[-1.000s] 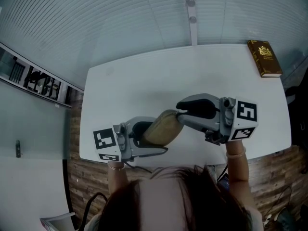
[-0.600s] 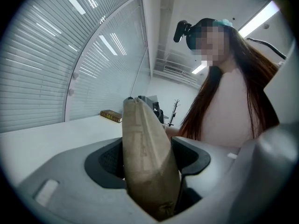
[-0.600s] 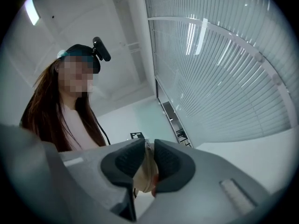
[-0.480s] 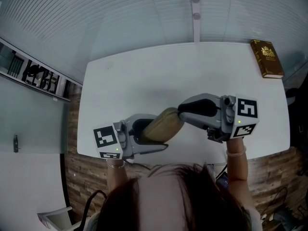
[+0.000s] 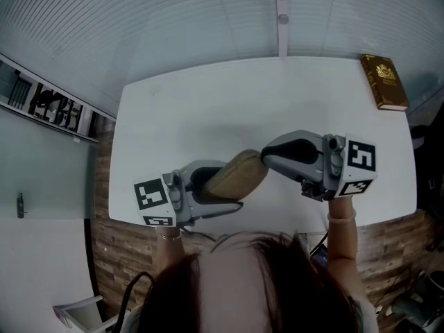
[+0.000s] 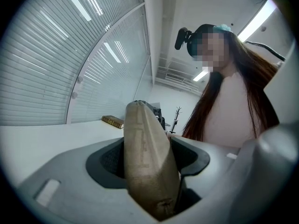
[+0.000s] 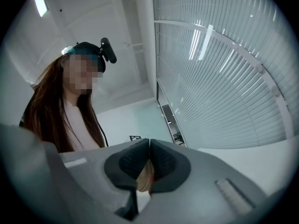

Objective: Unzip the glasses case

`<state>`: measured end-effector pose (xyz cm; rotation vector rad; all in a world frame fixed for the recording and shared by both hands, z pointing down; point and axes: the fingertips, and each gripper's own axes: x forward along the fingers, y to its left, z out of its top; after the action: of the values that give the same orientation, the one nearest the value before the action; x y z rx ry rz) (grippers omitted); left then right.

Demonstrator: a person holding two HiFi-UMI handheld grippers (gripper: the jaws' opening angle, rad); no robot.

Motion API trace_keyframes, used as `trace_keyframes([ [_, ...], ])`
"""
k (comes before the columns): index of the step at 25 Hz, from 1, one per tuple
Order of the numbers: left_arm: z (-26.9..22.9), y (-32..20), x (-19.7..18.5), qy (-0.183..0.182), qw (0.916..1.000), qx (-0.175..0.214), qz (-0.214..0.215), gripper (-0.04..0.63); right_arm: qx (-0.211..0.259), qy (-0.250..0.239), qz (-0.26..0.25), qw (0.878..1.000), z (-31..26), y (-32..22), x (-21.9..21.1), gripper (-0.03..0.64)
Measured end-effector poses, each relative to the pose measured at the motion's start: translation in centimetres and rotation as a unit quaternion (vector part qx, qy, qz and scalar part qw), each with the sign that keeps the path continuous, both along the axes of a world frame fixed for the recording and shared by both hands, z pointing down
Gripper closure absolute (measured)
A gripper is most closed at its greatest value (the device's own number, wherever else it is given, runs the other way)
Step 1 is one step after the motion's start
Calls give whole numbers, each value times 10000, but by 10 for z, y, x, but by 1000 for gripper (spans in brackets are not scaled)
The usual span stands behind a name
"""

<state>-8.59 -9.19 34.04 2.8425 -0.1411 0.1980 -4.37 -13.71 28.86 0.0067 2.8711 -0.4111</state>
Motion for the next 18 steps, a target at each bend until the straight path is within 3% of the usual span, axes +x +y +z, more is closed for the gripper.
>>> trace_keyframes([
  [18,4,-2,-6,833,9953,-486,-62,305,111,274,93,9995,13,-4,2,614],
])
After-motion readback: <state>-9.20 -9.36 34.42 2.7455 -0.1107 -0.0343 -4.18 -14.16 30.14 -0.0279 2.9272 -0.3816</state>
